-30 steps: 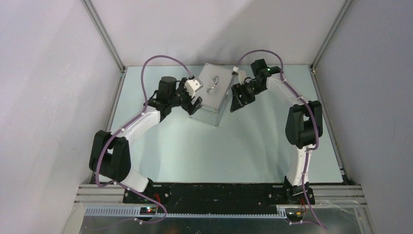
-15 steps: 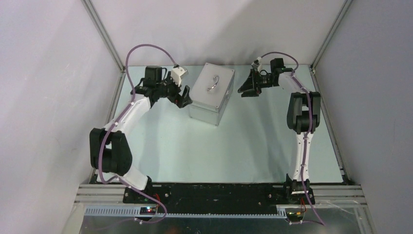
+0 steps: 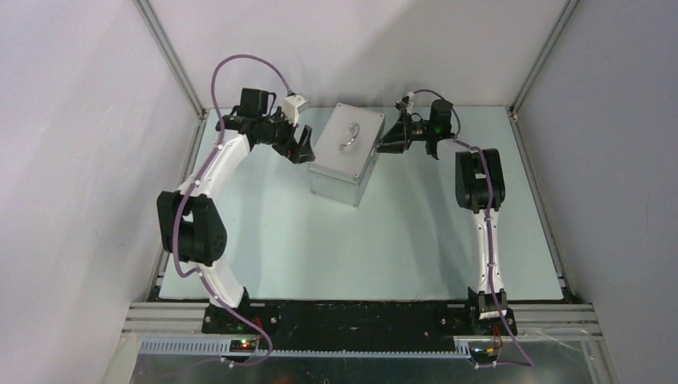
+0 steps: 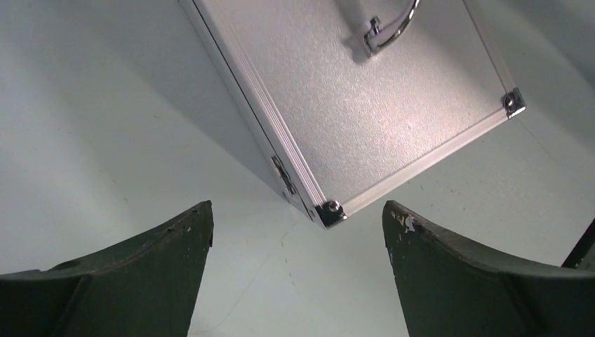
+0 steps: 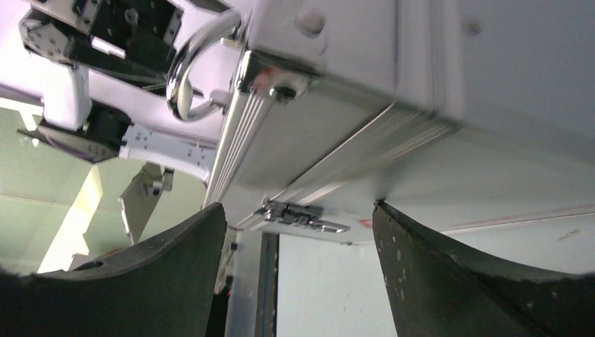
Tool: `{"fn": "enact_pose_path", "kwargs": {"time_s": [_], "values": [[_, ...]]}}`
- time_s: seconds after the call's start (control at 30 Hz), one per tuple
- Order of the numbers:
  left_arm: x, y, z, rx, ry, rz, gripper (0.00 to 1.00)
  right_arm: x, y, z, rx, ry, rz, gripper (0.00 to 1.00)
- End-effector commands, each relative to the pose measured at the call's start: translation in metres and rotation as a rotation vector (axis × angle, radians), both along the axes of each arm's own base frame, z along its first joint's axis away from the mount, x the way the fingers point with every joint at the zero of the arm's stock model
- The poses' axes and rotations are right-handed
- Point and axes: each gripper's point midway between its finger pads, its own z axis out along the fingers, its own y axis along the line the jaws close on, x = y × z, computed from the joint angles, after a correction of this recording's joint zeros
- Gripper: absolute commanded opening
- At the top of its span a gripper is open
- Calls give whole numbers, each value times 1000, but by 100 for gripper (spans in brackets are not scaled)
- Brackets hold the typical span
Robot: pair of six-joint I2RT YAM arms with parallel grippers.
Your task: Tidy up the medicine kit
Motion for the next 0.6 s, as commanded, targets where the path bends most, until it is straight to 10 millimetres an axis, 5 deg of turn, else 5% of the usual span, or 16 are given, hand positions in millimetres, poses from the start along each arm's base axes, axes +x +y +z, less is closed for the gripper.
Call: {"fn": "enact_pose_path", "kwargs": {"time_s": [0.0, 0.3, 0.57], "values": [[12, -3, 13, -14, -16, -26, 94, -10, 11, 23, 27, -104, 84, 79], [17, -32, 11, -84, 34, -72, 92, -21, 16, 11, 22, -67, 92, 76], [15, -61, -18, -95, 133, -88, 88, -36, 21, 4, 20, -39, 120, 74]]}}
